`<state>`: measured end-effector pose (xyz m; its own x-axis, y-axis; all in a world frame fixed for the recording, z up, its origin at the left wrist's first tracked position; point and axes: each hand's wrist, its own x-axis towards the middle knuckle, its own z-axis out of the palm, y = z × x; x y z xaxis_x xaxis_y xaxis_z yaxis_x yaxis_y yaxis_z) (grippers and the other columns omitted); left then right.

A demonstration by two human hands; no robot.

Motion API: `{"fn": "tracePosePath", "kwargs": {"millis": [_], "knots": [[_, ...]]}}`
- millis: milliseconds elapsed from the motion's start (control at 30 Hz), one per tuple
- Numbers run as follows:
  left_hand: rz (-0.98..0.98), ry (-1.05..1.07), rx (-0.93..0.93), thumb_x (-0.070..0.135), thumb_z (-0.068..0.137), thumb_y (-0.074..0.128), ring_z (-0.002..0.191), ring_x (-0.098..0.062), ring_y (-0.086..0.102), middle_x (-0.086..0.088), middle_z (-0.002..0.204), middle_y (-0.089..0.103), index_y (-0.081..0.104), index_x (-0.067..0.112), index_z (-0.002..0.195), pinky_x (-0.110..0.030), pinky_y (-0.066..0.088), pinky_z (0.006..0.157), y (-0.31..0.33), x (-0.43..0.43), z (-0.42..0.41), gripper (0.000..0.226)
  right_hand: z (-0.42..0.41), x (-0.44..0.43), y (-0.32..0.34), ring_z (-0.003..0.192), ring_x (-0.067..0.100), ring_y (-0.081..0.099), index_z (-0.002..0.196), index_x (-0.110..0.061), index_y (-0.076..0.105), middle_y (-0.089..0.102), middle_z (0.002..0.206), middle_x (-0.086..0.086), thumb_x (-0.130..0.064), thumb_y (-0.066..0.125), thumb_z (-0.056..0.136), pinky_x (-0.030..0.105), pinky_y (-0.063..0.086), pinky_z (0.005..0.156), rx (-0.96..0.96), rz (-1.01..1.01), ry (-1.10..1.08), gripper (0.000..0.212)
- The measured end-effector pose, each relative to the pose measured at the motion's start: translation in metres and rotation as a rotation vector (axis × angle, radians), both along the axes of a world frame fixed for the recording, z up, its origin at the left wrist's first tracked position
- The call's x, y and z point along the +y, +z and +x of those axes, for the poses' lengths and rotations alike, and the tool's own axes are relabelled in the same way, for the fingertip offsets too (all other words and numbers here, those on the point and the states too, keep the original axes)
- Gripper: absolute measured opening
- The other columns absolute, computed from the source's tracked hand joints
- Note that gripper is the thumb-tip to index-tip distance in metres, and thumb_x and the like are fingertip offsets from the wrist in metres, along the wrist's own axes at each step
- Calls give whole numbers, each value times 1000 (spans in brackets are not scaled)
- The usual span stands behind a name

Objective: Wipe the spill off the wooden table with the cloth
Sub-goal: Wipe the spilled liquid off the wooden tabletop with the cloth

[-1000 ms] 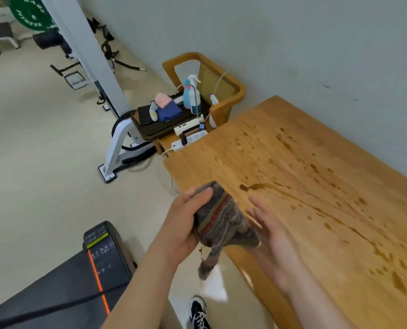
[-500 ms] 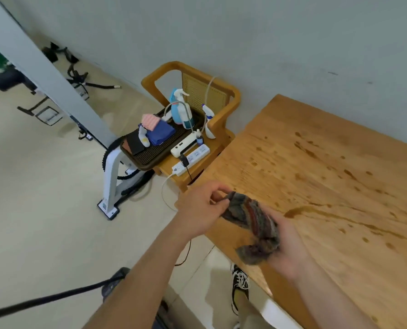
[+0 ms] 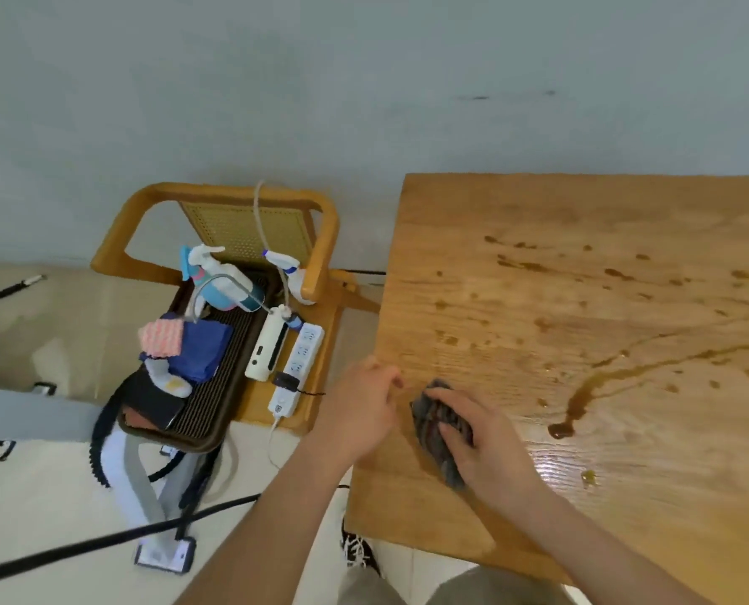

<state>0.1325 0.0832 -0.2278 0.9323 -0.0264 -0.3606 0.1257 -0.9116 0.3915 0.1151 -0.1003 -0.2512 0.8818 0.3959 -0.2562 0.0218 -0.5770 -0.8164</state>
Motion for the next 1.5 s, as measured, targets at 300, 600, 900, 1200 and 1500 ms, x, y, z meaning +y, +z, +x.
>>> {"fn": "tracePosePath", "kwargs": {"millis": [300,600,900,1200,1500], "knots": [[-25,-372,-229,23,91,51,113,-19,40,1,122,41,51,23,117,-35,47,86,-74,33,7,25,-115,78,-63,129,28,53,120,-14,67,59,135,7,-31,47,87,46,33,106,-193,-624,-451,42],[-335,289,-322,22,92,58,93,-14,38,-10,114,45,51,7,114,-2,23,73,-95,18,27,28,-123,65,-93,138,20,42,116,-16,68,56,140,4,-40,55,95,47,32,112,-434,-592,-429,34],[-259,422,-278,39,99,31,81,-22,53,-12,119,56,32,25,132,-34,39,66,-116,6,22,36,-118,101,-91,132,22,47,110,-16,67,56,139,2,-19,59,90,45,34,109,-435,-478,-685,22],[-315,403,-215,31,101,31,86,-12,44,-7,127,52,30,24,137,-30,35,69,-107,3,20,36,-113,84,-85,103,22,55,94,-16,60,59,114,4,-35,57,92,35,46,78,-659,-537,-197,19],[-359,374,-206,19,101,36,69,13,20,-11,131,48,38,12,137,2,19,66,-96,3,18,36,-23,56,-86,86,30,53,98,-4,61,58,99,13,-11,60,88,44,47,73,-512,-542,-892,13]]}}
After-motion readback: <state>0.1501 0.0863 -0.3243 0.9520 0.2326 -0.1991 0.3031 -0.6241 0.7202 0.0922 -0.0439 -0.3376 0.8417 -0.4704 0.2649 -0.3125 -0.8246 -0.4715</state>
